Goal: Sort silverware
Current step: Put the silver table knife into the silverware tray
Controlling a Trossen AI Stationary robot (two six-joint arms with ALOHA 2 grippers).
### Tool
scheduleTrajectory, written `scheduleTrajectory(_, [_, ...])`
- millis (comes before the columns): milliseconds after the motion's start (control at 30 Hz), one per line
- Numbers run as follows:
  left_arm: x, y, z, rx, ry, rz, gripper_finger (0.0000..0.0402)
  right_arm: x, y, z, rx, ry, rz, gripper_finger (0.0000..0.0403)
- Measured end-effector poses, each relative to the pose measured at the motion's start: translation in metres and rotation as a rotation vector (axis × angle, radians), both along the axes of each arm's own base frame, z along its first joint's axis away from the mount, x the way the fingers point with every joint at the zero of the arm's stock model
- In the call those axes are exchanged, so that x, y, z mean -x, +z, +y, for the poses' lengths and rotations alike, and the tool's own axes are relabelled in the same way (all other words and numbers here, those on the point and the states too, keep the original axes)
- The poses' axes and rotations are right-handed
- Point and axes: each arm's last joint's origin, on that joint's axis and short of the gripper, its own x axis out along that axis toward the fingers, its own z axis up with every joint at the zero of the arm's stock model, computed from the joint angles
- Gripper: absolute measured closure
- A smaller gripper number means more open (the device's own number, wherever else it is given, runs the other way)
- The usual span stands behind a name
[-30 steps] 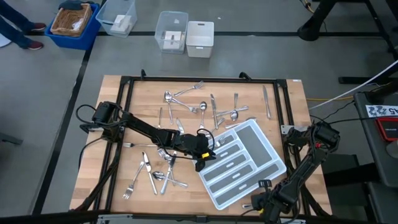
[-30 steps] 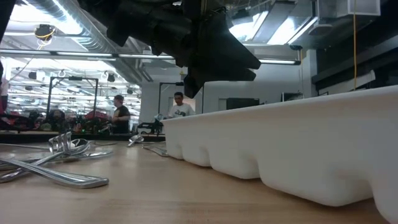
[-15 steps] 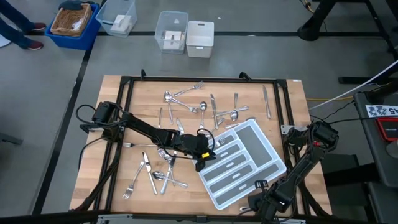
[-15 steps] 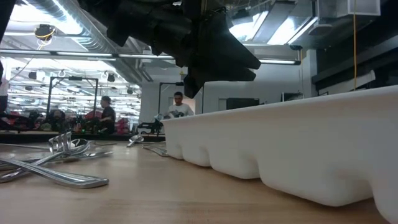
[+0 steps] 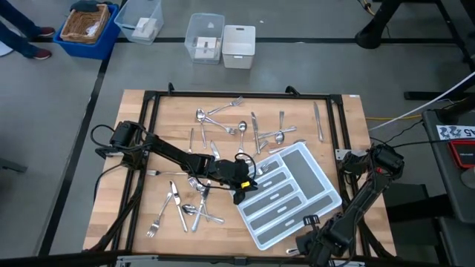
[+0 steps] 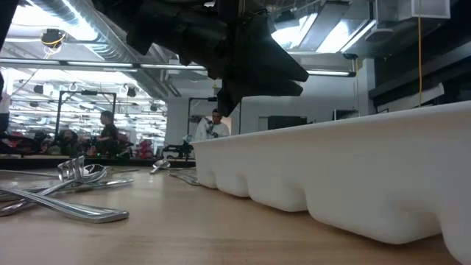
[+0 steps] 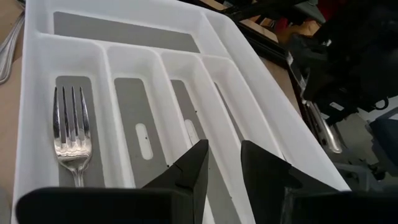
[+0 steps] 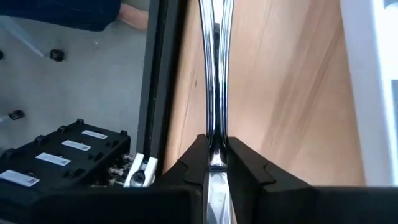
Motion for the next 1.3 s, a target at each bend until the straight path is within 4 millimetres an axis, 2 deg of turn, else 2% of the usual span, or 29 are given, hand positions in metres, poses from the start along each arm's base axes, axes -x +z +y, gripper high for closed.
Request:
scheduleTrajectory(167, [-0.001, 0.002, 0.000, 0.004, -0.001, -0.018, 0.0316, -0.007, 0.016, -0.002, 0.027, 0.023, -0.010, 0.0359])
scheduleTrajectory(333, [-0.002, 0.010, -0.001, 0.013, -0.009, -0.081, 0.0316, -0.023, 0.033, -0.013, 0.093, 0.051, -0.060, 0.0359])
scheduleTrajectory(533, [0.004, 0.033, 0.001, -0.055, -0.037, -0.144, 0.0316, -0.039, 0.046, -0.035, 0.236, 0.129, -0.097, 0.0359])
scheduleTrajectory(733, [0.019, 0.057, 0.009, -0.146, -0.053, -0.126, 0.0316, -0.063, 0.047, -0.063, 0.320, 0.208, -0.118, 0.0359])
scheduleTrajectory(967, [0.042, 0.074, 0.019, -0.177, -0.044, 0.008, 0.0316, -0.097, 0.047, -0.104, 0.409, 0.271, -0.167, 0.0359])
scheduleTrajectory(1300, [0.085, 0.092, 0.029, -0.182, -0.003, 0.223, 0.0316, -0.143, 0.048, -0.161, 0.389, 0.290, -0.288, 0.0359])
